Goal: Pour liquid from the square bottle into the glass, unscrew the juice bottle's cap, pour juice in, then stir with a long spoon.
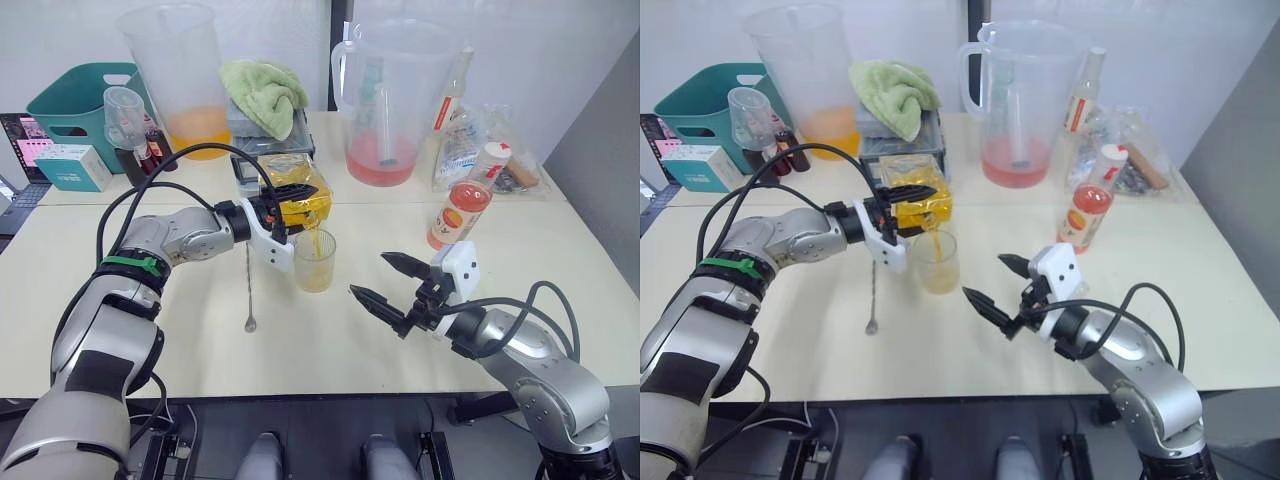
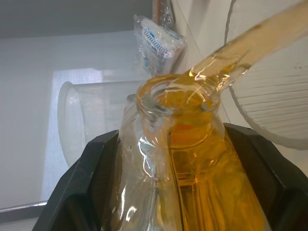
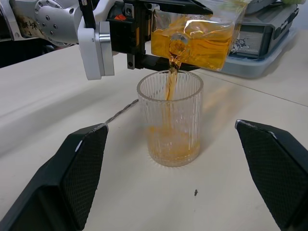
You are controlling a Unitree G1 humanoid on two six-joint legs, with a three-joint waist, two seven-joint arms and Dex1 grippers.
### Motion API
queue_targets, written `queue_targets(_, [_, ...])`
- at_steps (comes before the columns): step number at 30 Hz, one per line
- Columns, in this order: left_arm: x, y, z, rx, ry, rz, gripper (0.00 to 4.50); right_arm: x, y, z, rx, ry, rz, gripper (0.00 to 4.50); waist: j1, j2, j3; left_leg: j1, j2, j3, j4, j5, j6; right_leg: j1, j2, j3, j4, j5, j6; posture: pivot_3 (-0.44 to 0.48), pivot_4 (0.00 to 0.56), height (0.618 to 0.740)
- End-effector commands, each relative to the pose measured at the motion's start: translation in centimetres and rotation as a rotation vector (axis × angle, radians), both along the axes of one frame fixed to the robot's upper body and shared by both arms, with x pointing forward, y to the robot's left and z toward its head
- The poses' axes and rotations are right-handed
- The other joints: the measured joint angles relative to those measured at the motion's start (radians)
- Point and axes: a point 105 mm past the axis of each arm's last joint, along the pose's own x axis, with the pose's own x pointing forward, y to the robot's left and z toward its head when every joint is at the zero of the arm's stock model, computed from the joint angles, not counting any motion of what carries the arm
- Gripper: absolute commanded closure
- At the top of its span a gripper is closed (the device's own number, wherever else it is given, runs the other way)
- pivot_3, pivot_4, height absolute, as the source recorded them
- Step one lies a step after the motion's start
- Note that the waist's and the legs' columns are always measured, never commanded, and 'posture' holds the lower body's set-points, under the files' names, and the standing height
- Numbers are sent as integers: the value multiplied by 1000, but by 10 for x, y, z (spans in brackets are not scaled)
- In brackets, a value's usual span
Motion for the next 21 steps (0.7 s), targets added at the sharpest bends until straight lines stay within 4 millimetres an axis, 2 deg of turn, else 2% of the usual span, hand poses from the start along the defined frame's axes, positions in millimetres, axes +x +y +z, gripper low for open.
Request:
queue_targets(1, [-2, -4, 47, -136, -78, -28, 1674, -6, 2, 14, 17, -52, 19, 0, 0, 0, 0, 0, 0, 0, 0, 0, 0, 0, 0, 0, 0, 0, 0, 0, 150, 740])
queue_targets(8, [2, -3, 36, -191, 42, -5, 1674, -6, 0, 12, 12, -45, 11, 0, 0, 0, 0, 0, 0, 0, 0, 0, 0, 0, 0, 0, 0, 0, 0, 0, 150, 740])
queue_targets(14, [4, 1, 35, -224, 87, 13, 1674, -6, -1, 10, 8, -40, 5, 0, -1, 0, 0, 0, 0, 0, 0, 0, 0, 0, 0, 0, 1, 0, 0, 0, 150, 740])
queue_targets(21, [12, 25, 54, -435, 187, 90, 1674, -3, -1, 14, 8, -49, 8, 0, -4, 0, 0, 0, 0, 0, 0, 0, 0, 0, 0, 0, 2, 0, 0, 0, 150, 740])
